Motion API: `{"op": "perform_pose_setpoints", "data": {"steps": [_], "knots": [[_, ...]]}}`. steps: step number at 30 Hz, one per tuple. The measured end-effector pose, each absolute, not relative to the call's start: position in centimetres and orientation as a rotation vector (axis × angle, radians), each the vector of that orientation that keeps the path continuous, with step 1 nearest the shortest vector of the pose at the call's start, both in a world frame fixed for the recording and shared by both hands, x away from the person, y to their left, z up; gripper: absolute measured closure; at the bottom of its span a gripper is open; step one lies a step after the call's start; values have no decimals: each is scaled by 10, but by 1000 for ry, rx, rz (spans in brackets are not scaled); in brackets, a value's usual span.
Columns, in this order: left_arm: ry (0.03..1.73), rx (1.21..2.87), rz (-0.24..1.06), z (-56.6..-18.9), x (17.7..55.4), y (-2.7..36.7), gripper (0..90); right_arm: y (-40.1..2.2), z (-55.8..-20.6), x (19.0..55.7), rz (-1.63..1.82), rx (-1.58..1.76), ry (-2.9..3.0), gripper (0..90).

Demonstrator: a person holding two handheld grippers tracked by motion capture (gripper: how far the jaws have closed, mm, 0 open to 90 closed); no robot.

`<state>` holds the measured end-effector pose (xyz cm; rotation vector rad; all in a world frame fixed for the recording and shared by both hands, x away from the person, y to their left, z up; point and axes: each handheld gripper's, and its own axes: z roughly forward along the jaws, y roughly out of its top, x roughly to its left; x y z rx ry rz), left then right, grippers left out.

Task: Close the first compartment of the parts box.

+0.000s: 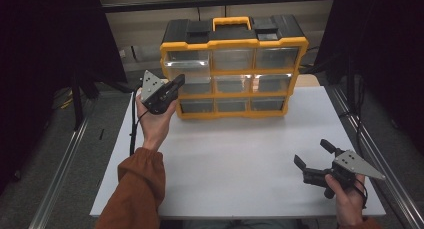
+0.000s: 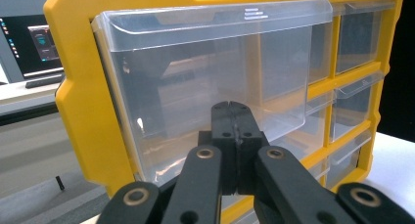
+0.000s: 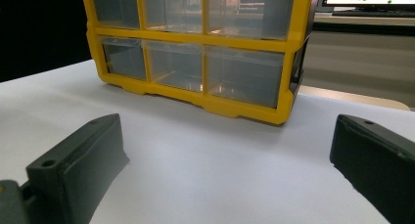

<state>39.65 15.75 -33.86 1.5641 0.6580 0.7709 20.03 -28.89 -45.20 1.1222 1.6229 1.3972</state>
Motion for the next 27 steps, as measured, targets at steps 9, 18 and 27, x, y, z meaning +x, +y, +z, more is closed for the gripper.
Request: {"op": "perform_pose_setpoints", "data": {"steps": [9, 18, 27], "knots": [[659, 1561, 771, -337, 399, 159, 900, -289, -452, 200, 1400, 1120, 1626, 0], [661, 1558, 783, -336, 399, 158, 900, -289, -452, 200, 1397, 1120, 1621, 0], [660, 1557, 791, -334, 402, 157, 900, -289, -452, 200, 1397, 1119, 1620, 0]]}}
